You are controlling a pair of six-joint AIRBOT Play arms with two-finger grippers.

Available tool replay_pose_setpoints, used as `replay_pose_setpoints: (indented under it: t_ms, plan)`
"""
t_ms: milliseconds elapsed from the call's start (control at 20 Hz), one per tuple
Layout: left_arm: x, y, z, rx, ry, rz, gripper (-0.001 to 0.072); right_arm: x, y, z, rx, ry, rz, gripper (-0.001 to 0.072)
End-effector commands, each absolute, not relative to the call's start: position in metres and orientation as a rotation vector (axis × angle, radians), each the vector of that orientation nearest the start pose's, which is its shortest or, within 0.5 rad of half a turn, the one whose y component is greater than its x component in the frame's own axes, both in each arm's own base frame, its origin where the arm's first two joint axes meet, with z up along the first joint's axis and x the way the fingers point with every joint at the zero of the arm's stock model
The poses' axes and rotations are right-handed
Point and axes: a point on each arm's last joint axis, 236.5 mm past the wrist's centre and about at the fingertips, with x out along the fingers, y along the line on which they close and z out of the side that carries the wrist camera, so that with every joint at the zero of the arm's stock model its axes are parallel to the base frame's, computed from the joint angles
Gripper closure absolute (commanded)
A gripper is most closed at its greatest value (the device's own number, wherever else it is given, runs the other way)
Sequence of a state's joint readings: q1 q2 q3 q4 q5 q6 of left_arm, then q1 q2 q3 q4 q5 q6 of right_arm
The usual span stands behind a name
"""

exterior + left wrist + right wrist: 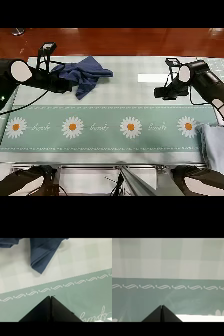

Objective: Fold the shirts.

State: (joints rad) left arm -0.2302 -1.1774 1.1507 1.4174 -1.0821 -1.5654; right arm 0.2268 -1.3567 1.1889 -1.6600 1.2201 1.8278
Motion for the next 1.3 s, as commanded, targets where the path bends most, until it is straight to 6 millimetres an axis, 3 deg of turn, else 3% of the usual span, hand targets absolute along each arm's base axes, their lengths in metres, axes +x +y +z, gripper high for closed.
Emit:
replay_pose_setpoints:
  t_ms: [0, 1250]
  plan:
    - [0.376, -0.1211, 0.0529, -0.006, 1.119, -0.291, 0.068, 0.3703, 0.0654, -0.0143, -0.025, 1.373, -0.036, 0.069]
    - [0.3793, -0.1216, 0.0545, -0.008, 1.103, -0.29, 0.068, 0.3755, 0.0668, -0.0133, -0.021, 1.351, -0.031, 0.069]
